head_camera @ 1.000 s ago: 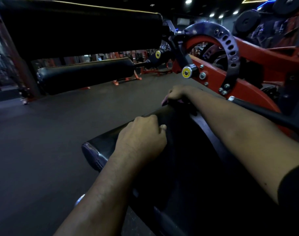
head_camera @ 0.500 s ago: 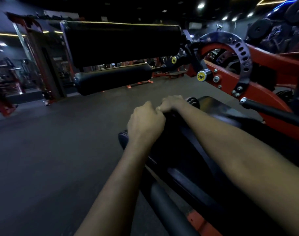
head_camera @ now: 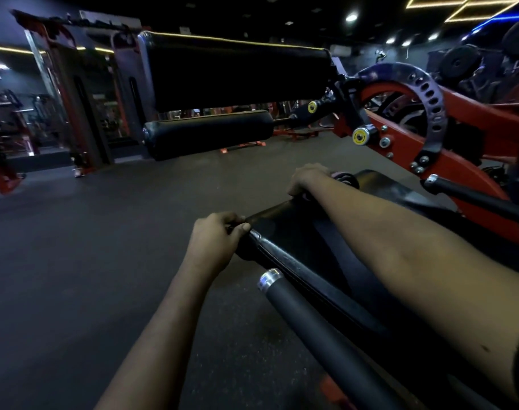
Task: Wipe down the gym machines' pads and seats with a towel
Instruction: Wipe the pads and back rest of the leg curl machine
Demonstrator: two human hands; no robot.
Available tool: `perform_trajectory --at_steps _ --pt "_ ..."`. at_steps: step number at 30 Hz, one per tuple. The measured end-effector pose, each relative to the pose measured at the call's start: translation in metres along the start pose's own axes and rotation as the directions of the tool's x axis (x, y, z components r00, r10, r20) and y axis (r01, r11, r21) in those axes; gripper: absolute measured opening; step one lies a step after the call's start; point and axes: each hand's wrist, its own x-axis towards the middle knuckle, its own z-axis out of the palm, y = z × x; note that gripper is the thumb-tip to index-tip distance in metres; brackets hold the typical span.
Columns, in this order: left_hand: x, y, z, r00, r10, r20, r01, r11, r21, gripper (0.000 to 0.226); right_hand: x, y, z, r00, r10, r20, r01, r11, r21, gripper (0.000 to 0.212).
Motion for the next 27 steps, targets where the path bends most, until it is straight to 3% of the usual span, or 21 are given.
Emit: perform_trajectory --at_steps 5,7,10,13,16,20,22,27 --pt "0.002 -0.01 0.006 0.997 -0.071 -0.031 0.068 0.993 -0.094 0.024 -0.053 -0.037 0.001 0.969 -0.219 -0.117 0.21 0.974 -0.084 0.049" --pt "0.003 -0.013 0.005 0.992 -0.123 -0.022 0.121 0.988 -0.098 0.04 -0.079 -0.051 0.003 0.93 -0.332 -0.16 0.329 0.943 -0.046 0.048" --pt "0.0 -0.018 0.0 0.988 -0.157 0.01 0.157 0.981 -0.111 0.046 -0.106 -0.061 0.009 0.868 -0.477 -0.135 0.486 0.873 0.042 0.046" --pt "-0.006 -0.027 -0.012 0.979 -0.196 -0.063 0.19 0.978 -0.087 0.032 -0.104 -0.059 0.01 0.857 -0.513 -0.041 0.511 0.838 0.19 0.037" --pt "-0.012 -0.035 -0.028 0.959 -0.239 -0.149 0.226 0.969 -0.097 0.007 -0.112 -0.06 0.009 0.837 -0.544 -0.048 0.544 0.822 0.167 0.036" --pt "-0.013 -0.037 -0.045 0.957 -0.229 -0.177 0.223 0.973 -0.053 0.01 -0.152 -0.031 0.029 0.681 -0.706 -0.196 0.721 0.693 0.01 0.051" --pt "-0.013 -0.035 -0.053 0.965 -0.209 -0.159 0.21 0.978 -0.016 0.012 -0.171 -0.006 0.035 0.602 -0.782 -0.164 0.791 0.612 -0.018 0.049" --pt "-0.01 -0.029 -0.061 0.979 -0.151 -0.136 0.163 0.983 0.086 0.012 -0.161 -0.011 0.02 0.569 -0.822 0.003 0.821 0.569 -0.047 0.035"
